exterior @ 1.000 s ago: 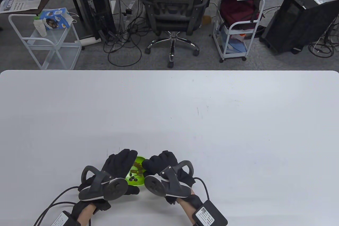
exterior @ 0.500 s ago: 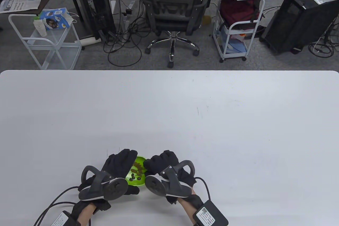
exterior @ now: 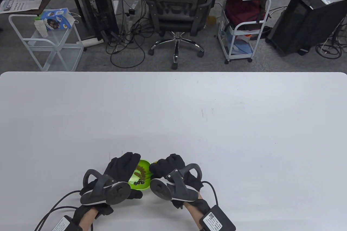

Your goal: Pick coffee beans with tweezers into small dish

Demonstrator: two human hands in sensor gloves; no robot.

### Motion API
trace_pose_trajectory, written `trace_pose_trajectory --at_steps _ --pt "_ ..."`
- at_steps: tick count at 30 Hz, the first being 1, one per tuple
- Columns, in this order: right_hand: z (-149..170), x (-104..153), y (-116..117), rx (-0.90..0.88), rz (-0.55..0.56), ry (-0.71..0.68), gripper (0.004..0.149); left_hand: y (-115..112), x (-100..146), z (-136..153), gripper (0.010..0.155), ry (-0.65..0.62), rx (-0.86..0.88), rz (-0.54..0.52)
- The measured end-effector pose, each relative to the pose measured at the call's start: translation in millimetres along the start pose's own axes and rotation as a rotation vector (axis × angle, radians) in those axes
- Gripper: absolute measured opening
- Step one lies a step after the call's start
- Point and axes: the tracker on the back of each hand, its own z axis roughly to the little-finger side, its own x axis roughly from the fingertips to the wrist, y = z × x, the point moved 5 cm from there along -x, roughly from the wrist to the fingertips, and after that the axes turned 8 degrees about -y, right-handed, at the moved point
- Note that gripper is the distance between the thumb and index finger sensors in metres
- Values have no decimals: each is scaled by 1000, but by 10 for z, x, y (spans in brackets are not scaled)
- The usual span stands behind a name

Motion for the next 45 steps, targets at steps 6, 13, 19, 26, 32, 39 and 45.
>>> trace_pose_trajectory --at_steps 6,13,19,26,32,39,45 --pt "-11 9 -12 36 -13 -13 43 -1 1 4 115 2 0 -1" --pt "-43 10 -28 88 -28 -26 42 -3 0 0 115 1 -3 3" --pt "-88 0 -18 117 -39 -36 42 -5 0 -1 115 2 -6 7" --pt "-114 -11 -6 123 -51 -38 42 -4 -1 -8 115 1 -11 12" --pt "-104 -16 -12 118 -57 -29 42 1 -2 -10 115 1 -8 7" --pt "-31 -4 -74 67 -36 2 42 -2 -5 -13 115 0 -4 4" --pt "125 60 -245 -1 15 54 42 0 0 -7 115 2 -3 2"
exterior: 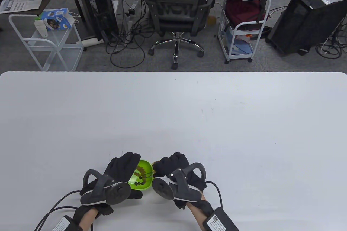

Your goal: Pick coffee beans with tweezers into small dish

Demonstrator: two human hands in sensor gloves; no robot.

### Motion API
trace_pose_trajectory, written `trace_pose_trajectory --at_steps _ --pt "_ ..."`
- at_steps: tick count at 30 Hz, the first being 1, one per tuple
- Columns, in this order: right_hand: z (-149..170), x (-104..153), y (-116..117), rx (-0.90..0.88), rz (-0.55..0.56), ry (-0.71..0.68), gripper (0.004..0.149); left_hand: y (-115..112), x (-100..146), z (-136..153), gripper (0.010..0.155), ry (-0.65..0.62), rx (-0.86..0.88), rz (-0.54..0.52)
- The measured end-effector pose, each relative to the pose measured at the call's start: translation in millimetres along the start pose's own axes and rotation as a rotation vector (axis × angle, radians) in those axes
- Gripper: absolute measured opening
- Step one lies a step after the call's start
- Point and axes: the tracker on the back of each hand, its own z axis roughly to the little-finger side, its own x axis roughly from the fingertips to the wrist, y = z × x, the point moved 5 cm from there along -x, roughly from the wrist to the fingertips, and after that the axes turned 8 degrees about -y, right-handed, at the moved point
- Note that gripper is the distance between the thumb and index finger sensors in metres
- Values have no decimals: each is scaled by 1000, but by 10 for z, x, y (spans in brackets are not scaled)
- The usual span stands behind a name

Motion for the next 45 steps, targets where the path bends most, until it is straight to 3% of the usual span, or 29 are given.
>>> trace_pose_trajectory --at_steps 9,21,32,45 --pt "400 133 -163 -76 62 122 42 0 3 0 115 0 2 -3" --pt "739 226 -109 -128 31 233 41 2 9 5 115 1 4 -5" --pt "706 226 -125 -112 33 225 43 6 17 7 115 0 4 -9" --pt "275 106 -49 -91 20 66 43 7 18 5 115 0 1 -7"
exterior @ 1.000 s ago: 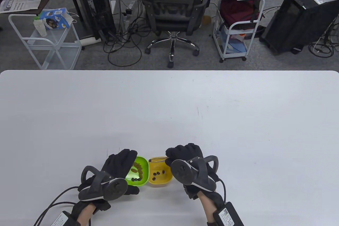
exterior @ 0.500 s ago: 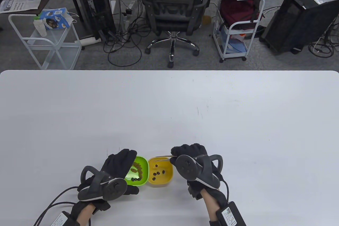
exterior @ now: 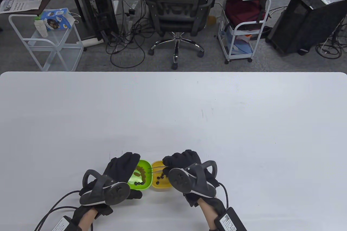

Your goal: Pick coffee beans with tweezers into small dish

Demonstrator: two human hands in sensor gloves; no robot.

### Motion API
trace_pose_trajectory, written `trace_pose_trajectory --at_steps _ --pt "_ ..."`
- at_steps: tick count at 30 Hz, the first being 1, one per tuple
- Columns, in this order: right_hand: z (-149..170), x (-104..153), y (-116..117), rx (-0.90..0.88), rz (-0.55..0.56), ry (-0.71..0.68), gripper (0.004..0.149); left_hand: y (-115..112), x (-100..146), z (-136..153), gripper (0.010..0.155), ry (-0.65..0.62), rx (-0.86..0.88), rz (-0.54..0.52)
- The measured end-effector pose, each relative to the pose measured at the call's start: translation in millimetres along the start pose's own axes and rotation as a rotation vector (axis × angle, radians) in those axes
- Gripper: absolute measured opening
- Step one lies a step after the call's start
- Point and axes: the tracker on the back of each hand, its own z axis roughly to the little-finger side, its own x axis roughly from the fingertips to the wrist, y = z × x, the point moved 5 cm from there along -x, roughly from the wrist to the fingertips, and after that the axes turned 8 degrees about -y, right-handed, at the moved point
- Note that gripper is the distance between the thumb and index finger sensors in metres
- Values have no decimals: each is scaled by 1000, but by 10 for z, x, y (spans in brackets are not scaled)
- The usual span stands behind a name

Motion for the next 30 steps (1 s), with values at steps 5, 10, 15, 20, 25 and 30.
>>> trace_pose_trajectory --at_steps 5,10,15,20,25,30 --pt "-126 -30 94 -11 -24 -39 42 2 -1 -1 115 0 -1 1" --pt "-228 -49 182 12 -61 -75 42 0 -3 -2 115 0 -3 4" --pt "-281 -60 219 28 -80 -89 42 1 -3 0 115 1 -4 3" --pt "-330 -65 255 72 -100 -104 42 4 -5 -10 115 -3 -7 2" --pt "-382 -68 248 108 -95 -119 42 3 -5 -8 115 -2 -7 3" --pt "-446 -76 260 173 -100 -133 42 3 -8 -16 115 -4 -9 6"
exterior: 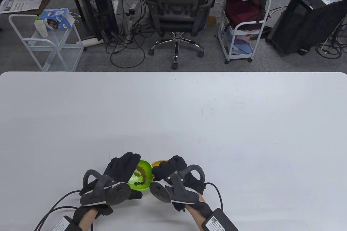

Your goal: Pick coffee beans with tweezers into small dish

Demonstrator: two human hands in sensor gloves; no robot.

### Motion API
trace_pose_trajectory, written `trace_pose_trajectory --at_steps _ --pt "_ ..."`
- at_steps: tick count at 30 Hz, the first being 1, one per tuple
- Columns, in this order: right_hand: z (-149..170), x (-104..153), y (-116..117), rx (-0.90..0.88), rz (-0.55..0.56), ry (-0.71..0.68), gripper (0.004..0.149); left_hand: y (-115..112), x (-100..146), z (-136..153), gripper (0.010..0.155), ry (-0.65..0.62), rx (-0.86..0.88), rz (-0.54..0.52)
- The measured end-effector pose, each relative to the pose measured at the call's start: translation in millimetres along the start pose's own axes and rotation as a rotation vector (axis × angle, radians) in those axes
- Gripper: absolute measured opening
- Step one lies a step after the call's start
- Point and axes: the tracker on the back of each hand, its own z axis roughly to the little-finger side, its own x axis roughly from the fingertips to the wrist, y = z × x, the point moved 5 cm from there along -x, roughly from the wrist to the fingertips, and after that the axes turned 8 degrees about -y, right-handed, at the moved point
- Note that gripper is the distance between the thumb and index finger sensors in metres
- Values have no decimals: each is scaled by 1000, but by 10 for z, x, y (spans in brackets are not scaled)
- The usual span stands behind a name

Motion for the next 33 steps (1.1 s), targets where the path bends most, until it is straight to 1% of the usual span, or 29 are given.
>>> trace_pose_trajectory --at_steps 4,8,21,26,33 --pt "-45 -16 -8 57 -3 -8 42 -2 -4 -6 115 -1 -3 2" --pt "-64 -21 -6 69 -6 -12 42 -1 -3 -8 115 -1 -3 1" --pt "-51 -27 -9 61 -5 -5 42 -3 -6 -7 115 1 -5 4" --pt "31 -9 -52 1 19 21 42 -1 -5 -2 115 2 -2 5" --pt "265 80 -199 -70 80 95 42 0 -3 0 115 2 -2 3"
